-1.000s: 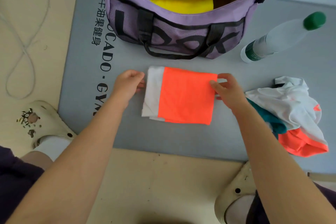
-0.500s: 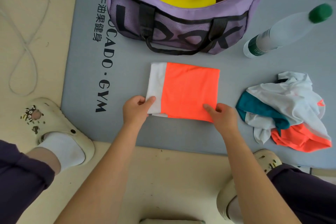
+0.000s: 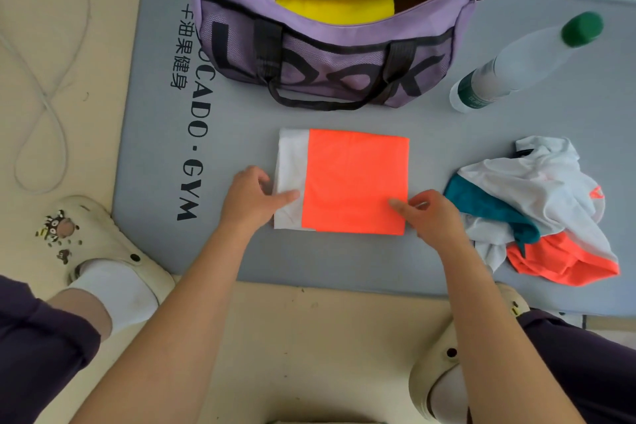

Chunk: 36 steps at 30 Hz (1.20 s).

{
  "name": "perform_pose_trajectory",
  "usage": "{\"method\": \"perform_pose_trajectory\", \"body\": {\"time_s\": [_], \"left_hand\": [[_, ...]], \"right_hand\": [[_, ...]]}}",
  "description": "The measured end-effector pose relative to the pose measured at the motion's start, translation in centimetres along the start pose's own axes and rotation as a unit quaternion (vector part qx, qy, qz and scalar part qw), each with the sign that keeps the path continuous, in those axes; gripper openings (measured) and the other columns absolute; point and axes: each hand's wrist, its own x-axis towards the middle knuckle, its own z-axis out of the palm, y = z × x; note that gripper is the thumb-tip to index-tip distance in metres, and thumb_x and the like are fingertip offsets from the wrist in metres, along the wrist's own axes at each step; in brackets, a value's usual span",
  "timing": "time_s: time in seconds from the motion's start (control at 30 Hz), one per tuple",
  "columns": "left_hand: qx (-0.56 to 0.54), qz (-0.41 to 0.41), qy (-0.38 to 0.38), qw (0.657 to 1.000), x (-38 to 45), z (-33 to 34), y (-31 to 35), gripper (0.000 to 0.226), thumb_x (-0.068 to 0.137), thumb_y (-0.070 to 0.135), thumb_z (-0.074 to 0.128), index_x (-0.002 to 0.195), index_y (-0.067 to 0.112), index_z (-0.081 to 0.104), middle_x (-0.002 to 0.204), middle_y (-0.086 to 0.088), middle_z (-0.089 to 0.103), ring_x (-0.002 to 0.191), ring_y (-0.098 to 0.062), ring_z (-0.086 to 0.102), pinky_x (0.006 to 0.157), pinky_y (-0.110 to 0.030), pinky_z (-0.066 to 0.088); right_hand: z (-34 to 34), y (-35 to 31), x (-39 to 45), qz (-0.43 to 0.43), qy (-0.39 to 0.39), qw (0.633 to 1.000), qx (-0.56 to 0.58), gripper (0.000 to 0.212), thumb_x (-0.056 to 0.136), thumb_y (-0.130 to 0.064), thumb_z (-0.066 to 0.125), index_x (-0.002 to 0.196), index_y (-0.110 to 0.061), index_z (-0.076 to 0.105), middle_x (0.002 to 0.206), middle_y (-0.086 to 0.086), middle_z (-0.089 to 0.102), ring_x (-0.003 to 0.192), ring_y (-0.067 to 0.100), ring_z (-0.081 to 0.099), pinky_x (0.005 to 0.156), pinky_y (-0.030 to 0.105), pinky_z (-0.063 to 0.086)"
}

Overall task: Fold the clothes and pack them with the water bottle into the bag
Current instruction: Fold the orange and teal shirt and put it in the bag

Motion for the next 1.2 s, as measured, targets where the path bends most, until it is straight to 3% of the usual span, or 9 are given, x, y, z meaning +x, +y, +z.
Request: {"method": "perform_pose_trajectory", "body": {"time_s": [0.17, 0.33, 0.43, 0.57, 0.73, 0.9, 1.0, 1.07, 1.2], "left_hand": [[-0.081, -0.078, 0.036, 0.993, 0.7, 2.3, 4.2, 0.071, 0.07, 0.057, 0.079, 0.116, 0.01, 0.053, 0.112, -0.003, 0.062, 0.103, -0.026, 0.062, 0.076, -0.032, 0.045], [-0.204, -0.155, -0.029, 0.966, 1.0, 3.8, 5.1, 0.062, 0.069, 0.052, 0.083, 0.105, 0.005, 0.066, 0.104, -0.007, 0.07, 0.097, -0.026, 0.067, 0.084, -0.038, 0.055], [-0.311, -0.145, -0.092, 0.935, 0.3, 3.0, 5.2, 0.041, 0.072, 0.04, 0.085, 0.101, 0.013, 0.072, 0.099, -0.006, 0.075, 0.091, -0.022, 0.072, 0.086, -0.038, 0.058], [-0.39, -0.128, -0.175, 0.895, -1.4, -0.7, 6.2, 0.036, 0.074, 0.037, 0.082, 0.102, 0.016, 0.072, 0.101, -0.007, 0.076, 0.088, -0.021, 0.074, 0.078, -0.034, 0.058], [-0.47, -0.004, -0.186, 0.863, -2.0, -7.7, 11.6, 0.035, 0.068, 0.026, 0.078, 0.1, 0.016, 0.072, 0.101, -0.008, 0.076, 0.09, -0.021, 0.074, 0.068, -0.031, 0.06], [-0.429, 0.157, -0.118, 0.882, 1.7, -15.5, 20.3, 0.03, 0.076, 0.005, 0.077, 0.103, 0.015, 0.07, 0.099, -0.001, 0.077, 0.091, -0.016, 0.073, 0.075, -0.027, 0.058], [-0.379, 0.193, -0.058, 0.903, 5.3, -18.3, 23.5, 0.039, 0.072, 0.011, 0.084, 0.108, 0.016, 0.07, 0.104, -0.001, 0.076, 0.098, -0.017, 0.072, 0.089, -0.035, 0.056], [-0.349, 0.191, -0.035, 0.917, 7.8, -18.6, 24.1, 0.049, 0.068, 0.018, 0.088, 0.113, 0.015, 0.07, 0.111, -0.004, 0.074, 0.103, -0.019, 0.07, 0.095, -0.039, 0.054], [-0.308, 0.133, -0.06, 0.94, 11.0, -16.8, 22.2, 0.049, 0.068, 0.021, 0.088, 0.112, 0.01, 0.069, 0.11, -0.008, 0.073, 0.102, -0.02, 0.07, 0.097, -0.04, 0.052]], "right_hand": [[1.5, -3.7, 1.4, 0.032, 0.037, 0.993, 0.105, 0.059, 0.083, -0.049, 0.07, 0.12, -0.006, 0.055, 0.106, 0.003, 0.058, 0.093, 0.02, 0.056, 0.077, 0.031, 0.042], [2.4, -5.0, 1.8, 0.087, -0.01, 0.985, 0.149, 0.046, 0.079, -0.049, 0.074, 0.096, -0.007, 0.064, 0.105, 0.011, 0.069, 0.093, 0.027, 0.065, 0.081, 0.039, 0.052], [1.6, -5.3, 0.8, 0.097, -0.06, 0.959, 0.261, 0.038, 0.077, -0.049, 0.076, 0.094, -0.017, 0.066, 0.103, 0.007, 0.072, 0.093, 0.024, 0.07, 0.088, 0.043, 0.056], [-1.3, -6.0, -1.1, 0.083, -0.171, 0.916, 0.354, 0.048, 0.075, -0.055, 0.075, 0.109, -0.023, 0.065, 0.1, 0.003, 0.076, 0.089, 0.021, 0.074, 0.073, 0.035, 0.059], [-6.7, -11.8, -1.8, -0.058, -0.199, 0.9, 0.384, 0.06, 0.072, -0.055, 0.072, 0.12, -0.02, 0.063, 0.107, 0.002, 0.075, 0.097, 0.019, 0.072, 0.069, 0.031, 0.059], [-13.5, -22.3, -0.2, -0.252, -0.128, 0.891, 0.355, 0.042, 0.079, -0.043, 0.072, 0.114, -0.021, 0.066, 0.114, 0.002, 0.072, 0.103, 0.018, 0.069, 0.082, 0.041, 0.057], [-15.2, -26.7, 2.2, -0.322, -0.084, 0.882, 0.334, 0.031, 0.087, -0.022, 0.071, 0.117, -0.016, 0.064, 0.116, 0.004, 0.071, 0.106, 0.015, 0.067, 0.089, 0.032, 0.055], [-14.9, -28.1, 3.9, -0.331, -0.068, 0.885, 0.321, 0.029, 0.088, -0.013, 0.07, 0.115, -0.018, 0.063, 0.111, 0.0, 0.071, 0.099, 0.009, 0.069, 0.083, 0.026, 0.056], [-12.9, -27.6, 6.8, -0.276, -0.111, 0.922, 0.247, 0.033, 0.088, -0.025, 0.071, 0.117, -0.014, 0.063, 0.114, 0.003, 0.071, 0.106, 0.018, 0.067, 0.095, 0.039, 0.053]]}}
